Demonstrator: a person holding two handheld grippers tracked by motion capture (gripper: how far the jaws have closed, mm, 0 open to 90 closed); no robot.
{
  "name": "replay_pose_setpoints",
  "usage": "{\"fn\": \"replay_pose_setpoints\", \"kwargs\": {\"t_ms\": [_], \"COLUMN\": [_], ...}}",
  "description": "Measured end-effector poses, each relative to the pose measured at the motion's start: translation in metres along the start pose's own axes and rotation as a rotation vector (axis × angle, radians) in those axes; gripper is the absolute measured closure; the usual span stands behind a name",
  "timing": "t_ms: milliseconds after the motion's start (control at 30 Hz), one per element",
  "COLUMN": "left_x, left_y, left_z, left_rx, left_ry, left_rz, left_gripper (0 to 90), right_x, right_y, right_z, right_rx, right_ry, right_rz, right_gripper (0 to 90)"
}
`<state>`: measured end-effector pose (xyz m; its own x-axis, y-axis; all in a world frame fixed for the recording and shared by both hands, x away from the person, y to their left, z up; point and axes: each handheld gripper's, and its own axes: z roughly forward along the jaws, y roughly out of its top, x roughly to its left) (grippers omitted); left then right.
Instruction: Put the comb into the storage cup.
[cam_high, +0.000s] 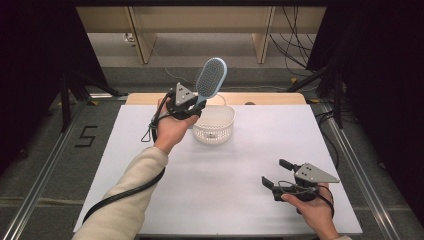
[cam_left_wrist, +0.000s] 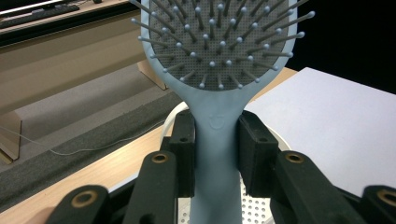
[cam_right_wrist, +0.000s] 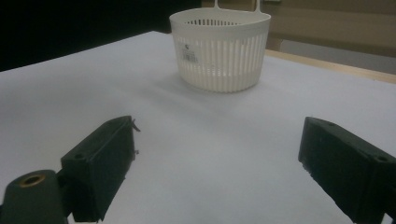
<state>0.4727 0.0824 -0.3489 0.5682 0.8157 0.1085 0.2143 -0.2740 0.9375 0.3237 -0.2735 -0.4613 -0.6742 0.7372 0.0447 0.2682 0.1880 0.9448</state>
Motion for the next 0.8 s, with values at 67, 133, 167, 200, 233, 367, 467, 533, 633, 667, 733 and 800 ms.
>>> {"fn": "replay_pose_setpoints", "kwargs": {"t_ms": [67, 133, 167, 200, 233, 367, 467, 533, 633, 667, 733, 800], "left_x": [0.0003, -0.0001, 0.0, 0.0002, 0.0002, 0.0008, 0.001, 0.0005, 0.0017, 0.0012, 0.0017, 0.0011], "left_y": [0.0003, 0.0002, 0.0003, 0.0004, 0.0004, 0.0012, 0.0011, 0.0007, 0.0012, 0.001, 0.0014, 0.0013], "left_z": [0.0005, 0.001, 0.0012, 0.0016, 0.0019, 0.0036, 0.0055, 0.0062, 0.0077, 0.0082, 0.0093, 0.0101], "left_rx": [-0.002, 0.002, 0.001, -0.001, -0.001, -0.007, -0.011, -0.004, -0.009, -0.006, -0.016, -0.01], "left_ry": [0.0, -0.004, -0.004, -0.004, -0.003, 0.004, 0.006, 0.003, 0.01, 0.004, 0.007, 0.003], "left_rz": [-0.001, -0.011, -0.011, -0.012, -0.013, -0.001, 0.004, -0.009, -0.003, -0.013, -0.004, -0.014], "left_gripper": [69.6, 69.6, 69.6, 69.6, 69.6, 69.6, 69.6, 69.6, 69.6, 69.6, 69.6, 69.6], "right_x": [-0.0001, -0.0001, -0.0001, -0.0001, -0.0001, -0.0001, -0.0001, -0.0001, -0.0002, -0.0002, -0.0001, -0.0001], "right_y": [0.0, 0.0, 0.0, 0.0, 0.0, 0.0, -0.0001, 0.0, 0.0, 0.0, -0.0001, 0.0], "right_z": [-0.0001, -0.0001, -0.0001, -0.0001, -0.0001, -0.0001, -0.0001, -0.0001, -0.0001, -0.0001, -0.0002, -0.0002], "right_rx": [0.0, 0.001, 0.0, 0.0, -0.001, 0.0, 0.0, 0.0, 0.0, 0.0, 0.0, 0.0], "right_ry": [0.0, 0.0, 0.0, 0.0, 0.0, 0.002, 0.001, 0.002, 0.002, 0.002, 0.003, 0.003], "right_rz": [0.0, 0.0, 0.001, 0.001, 0.0, 0.0, 0.001, 0.001, 0.002, 0.002, 0.002, 0.003], "right_gripper": [11.7, 11.7, 11.7, 11.6, 11.7, 11.7, 11.7, 11.7, 11.7, 11.7, 11.7, 11.7]}}
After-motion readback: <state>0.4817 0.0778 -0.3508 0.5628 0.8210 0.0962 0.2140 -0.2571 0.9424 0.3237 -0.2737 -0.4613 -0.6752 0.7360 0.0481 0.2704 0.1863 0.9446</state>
